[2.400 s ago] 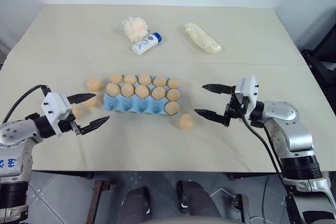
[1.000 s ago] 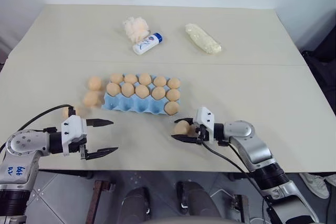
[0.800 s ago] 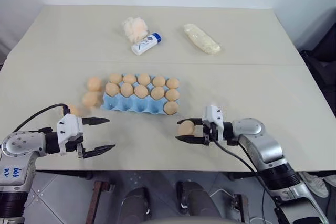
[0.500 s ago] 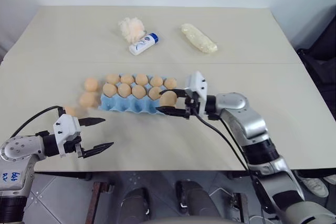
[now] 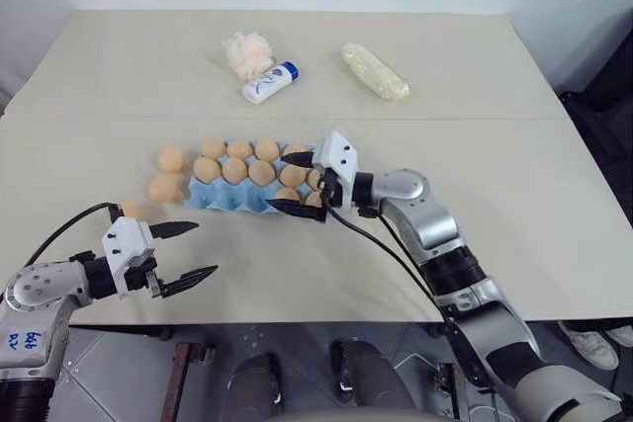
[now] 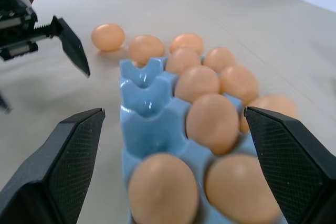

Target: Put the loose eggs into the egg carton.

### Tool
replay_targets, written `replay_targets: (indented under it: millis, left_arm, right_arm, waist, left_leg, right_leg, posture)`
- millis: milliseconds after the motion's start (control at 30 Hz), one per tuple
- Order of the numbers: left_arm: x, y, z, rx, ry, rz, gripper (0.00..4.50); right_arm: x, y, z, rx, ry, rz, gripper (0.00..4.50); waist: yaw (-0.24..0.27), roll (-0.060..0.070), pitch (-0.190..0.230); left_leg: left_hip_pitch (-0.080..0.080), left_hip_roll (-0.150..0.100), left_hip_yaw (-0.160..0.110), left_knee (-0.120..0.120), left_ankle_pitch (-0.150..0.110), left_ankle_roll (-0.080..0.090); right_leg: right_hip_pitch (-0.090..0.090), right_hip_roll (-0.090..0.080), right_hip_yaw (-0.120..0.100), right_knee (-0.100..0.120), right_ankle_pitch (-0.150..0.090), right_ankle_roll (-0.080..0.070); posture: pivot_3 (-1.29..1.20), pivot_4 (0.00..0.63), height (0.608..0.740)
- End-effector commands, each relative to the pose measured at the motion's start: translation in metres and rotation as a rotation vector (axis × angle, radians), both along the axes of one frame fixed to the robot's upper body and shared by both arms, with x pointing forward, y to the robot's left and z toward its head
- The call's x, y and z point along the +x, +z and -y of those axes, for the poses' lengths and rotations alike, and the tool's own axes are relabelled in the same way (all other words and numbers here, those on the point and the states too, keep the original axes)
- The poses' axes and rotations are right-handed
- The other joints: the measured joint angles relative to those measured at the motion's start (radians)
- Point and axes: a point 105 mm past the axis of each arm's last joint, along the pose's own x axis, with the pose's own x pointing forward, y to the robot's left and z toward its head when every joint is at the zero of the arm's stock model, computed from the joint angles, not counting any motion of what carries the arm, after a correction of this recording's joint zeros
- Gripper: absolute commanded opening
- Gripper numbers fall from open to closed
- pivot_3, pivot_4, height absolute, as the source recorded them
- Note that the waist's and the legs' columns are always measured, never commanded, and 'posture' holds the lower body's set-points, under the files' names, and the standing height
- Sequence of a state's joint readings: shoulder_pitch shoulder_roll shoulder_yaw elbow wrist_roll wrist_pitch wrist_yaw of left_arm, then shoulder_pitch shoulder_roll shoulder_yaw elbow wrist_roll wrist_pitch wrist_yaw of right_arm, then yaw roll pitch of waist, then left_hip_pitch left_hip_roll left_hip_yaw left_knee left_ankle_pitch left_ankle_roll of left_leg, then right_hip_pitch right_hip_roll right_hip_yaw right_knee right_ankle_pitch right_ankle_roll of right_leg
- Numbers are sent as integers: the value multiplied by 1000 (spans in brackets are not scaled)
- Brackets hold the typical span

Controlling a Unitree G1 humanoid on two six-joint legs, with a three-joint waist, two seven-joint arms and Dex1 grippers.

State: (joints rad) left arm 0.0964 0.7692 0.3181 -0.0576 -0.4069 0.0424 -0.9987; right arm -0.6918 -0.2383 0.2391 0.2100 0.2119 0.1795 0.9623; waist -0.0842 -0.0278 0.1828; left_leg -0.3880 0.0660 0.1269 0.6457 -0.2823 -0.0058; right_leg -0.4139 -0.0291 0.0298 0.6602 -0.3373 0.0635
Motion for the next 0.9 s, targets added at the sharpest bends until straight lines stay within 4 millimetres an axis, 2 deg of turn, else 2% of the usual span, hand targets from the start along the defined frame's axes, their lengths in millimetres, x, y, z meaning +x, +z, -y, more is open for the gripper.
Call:
replay_targets:
  millis: [33, 167, 333, 433, 567, 733, 900]
  left_arm:
    - [0, 23, -28, -62, 206, 123, 4500]
    - [-19, 16, -59, -132, 424, 134, 4500]
    - [-38, 7, -76, -202, 573, 134, 4500]
    - [-41, 9, -85, -227, 650, 180, 4500]
    - [-29, 20, -97, -239, 731, 250, 4500]
    - [-1, 18, -103, -187, 753, 233, 4500]
    - [28, 15, -87, -186, 669, 184, 4500]
  right_arm:
    - [-14, 20, 30, 91, 40, 79, 4474]
    - [-30, 20, 56, 127, 91, 92, 4474]
    - [-40, 9, 69, 80, 134, 90, 4474]
    - [-43, 8, 69, 78, 157, 92, 4474]
    - [-46, 10, 63, 83, 187, 97, 4474]
    - [-49, 4, 58, 61, 199, 93, 4474]
    - [-49, 5, 57, 64, 193, 89, 4474]
  waist:
    - [2, 0, 0]
    - [-5, 0, 0]
    - [0, 0, 0]
    - [2, 0, 0]
    - [8, -1, 0]
    - [8, -1, -1]
    - [6, -1, 0]
  left_leg:
    - [0, 0, 0, 0, 0, 0]
    - [1, 0, -1, 0, 0, 0]
    - [3, 0, -1, 0, 0, 0]
    - [3, 0, -1, 1, 1, 0]
    - [3, -1, -2, 1, 1, -1]
    - [3, -1, -2, 0, 3, 1]
    - [2, -1, -3, 0, 1, 0]
  right_leg:
    - [0, 0, 0, 0, 0, 0]
    - [1, 0, 0, -1, 0, 0]
    - [3, 1, 0, 0, 0, 0]
    - [3, 0, 0, 0, 0, 0]
    - [4, -1, -1, 0, 1, -1]
    - [4, -1, -2, 0, 1, -1]
    - [3, -2, -4, -1, 1, -1]
  posture:
    - [0, 150, 740]
    - [0, 150, 740]
    - [0, 150, 740]
    - [0, 150, 740]
    - [0, 150, 740]
    - [0, 150, 740]
    - [0, 150, 740]
